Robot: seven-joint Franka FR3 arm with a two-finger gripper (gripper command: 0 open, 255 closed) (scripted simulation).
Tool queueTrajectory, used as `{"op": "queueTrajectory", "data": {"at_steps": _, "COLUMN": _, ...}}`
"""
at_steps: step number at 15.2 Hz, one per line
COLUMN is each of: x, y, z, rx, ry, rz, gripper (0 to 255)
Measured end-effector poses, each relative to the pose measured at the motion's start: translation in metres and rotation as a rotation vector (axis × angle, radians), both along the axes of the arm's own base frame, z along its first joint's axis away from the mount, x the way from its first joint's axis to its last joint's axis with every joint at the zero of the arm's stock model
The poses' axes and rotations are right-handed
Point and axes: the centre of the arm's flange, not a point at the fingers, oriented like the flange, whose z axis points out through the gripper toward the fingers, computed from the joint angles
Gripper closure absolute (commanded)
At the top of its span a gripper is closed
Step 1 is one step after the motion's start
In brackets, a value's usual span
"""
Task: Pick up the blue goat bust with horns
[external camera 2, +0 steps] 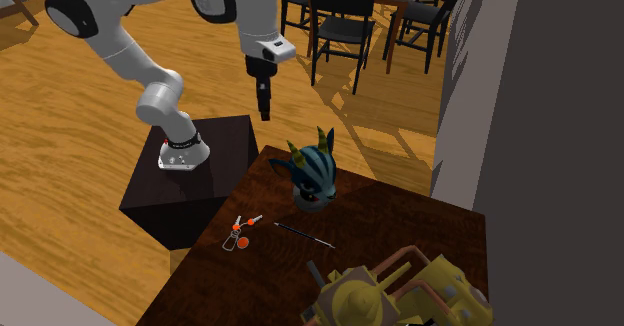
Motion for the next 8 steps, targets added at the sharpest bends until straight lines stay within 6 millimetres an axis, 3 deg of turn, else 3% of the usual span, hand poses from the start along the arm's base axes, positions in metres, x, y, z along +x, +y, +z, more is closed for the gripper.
{"op": "queueTrajectory", "data": {"at_steps": 8, "x": 0.024, "y": -0.106, "z": -0.018, "rx": 0.0, "ry": 0.085, "rz": -0.029, "gripper": 0}}
